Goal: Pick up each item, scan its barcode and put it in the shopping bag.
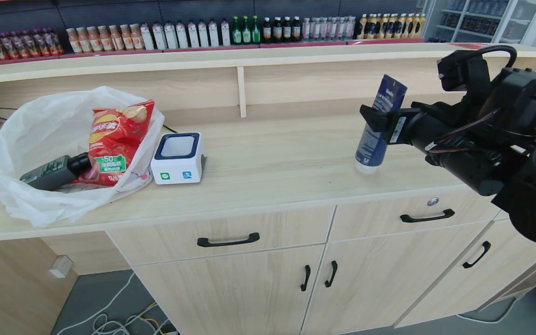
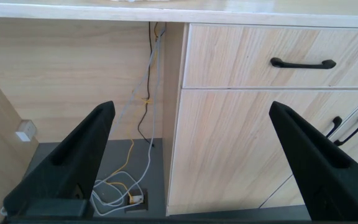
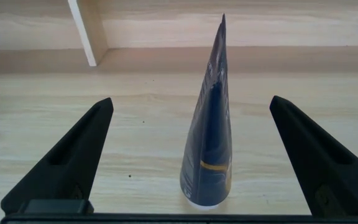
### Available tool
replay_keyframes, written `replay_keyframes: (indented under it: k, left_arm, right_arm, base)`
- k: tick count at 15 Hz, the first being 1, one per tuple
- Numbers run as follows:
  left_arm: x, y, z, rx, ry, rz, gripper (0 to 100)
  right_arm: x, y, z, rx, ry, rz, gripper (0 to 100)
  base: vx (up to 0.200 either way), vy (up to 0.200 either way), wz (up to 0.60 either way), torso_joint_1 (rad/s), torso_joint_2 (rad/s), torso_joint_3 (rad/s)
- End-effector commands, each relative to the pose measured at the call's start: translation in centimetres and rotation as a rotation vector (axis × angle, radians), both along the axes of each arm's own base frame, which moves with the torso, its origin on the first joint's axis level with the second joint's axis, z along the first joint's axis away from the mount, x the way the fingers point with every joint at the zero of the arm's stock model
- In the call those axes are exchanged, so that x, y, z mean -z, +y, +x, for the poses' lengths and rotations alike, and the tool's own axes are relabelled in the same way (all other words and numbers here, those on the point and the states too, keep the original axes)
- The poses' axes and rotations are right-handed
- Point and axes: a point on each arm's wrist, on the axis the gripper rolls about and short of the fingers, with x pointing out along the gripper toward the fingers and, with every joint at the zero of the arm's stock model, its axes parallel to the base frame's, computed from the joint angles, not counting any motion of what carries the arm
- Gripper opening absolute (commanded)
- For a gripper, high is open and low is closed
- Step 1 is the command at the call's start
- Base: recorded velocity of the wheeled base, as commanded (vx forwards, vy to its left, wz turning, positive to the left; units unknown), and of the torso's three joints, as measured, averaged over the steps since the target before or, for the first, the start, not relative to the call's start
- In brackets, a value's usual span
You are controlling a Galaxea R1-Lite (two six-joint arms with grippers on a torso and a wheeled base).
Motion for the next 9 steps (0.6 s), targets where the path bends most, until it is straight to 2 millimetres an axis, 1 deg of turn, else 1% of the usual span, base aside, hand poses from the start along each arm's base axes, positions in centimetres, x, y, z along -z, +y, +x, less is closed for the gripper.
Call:
replay_keyframes:
  k: [1,4,9]
  left_arm:
    - [0.0,0.0,0.0,-0.001,-0.001,0.0,100]
    - [0.0,0.0,0.0,-0.001,-0.001,0.0,100]
    - [0.0,0.0,0.0,-0.001,-0.001,0.0,100]
  right_arm:
    - [0.8,0.4,1.3,0.003,0.022,0.019,100]
    - [1.7,0.6,1.8,-0.001,0.049,0.039,100]
    - [2.3,0.7,2.4,0.0,0.052,0.073,100]
  base:
    - [0.0,0.0,0.0,0.0,0.0,0.0]
    - [0.0,0.0,0.0,0.0,0.0,0.0]
    - [0.0,0.0,0.0,0.0,0.0,0.0]
